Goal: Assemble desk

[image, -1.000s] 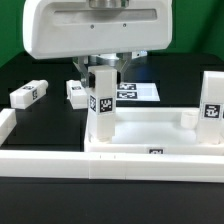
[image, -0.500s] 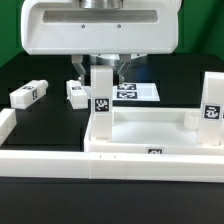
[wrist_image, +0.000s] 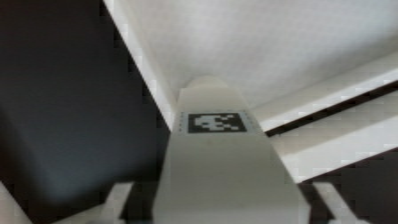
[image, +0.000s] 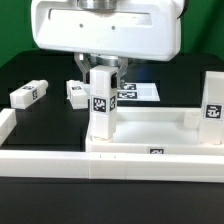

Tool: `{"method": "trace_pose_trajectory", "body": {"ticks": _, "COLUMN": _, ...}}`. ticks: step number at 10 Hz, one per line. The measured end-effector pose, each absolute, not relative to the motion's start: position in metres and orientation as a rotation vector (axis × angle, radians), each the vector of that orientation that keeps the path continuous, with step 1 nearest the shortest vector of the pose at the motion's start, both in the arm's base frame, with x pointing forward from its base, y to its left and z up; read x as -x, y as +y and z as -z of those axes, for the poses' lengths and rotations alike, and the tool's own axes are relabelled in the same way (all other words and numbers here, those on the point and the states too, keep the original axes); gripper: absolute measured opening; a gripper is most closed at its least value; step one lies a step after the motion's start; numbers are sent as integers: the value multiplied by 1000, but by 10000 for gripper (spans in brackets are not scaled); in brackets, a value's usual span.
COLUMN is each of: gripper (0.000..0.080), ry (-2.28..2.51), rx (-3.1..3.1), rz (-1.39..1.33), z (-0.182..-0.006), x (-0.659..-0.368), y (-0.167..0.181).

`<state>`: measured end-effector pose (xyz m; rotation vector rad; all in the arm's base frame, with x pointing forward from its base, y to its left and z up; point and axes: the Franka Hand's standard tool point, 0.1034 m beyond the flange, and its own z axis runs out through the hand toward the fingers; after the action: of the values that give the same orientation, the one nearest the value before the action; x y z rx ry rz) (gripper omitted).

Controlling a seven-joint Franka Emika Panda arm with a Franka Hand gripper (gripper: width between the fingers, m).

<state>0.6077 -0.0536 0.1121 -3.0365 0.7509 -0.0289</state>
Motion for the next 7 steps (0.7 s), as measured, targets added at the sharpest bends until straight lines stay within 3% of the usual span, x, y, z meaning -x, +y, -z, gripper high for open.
{"method": "trace_pose_trajectory", "body": {"ticks": 7, "gripper": 290, "ry": 1498, "rx": 2693, "rz": 11, "z": -111, "x": -607, "y": -55}}
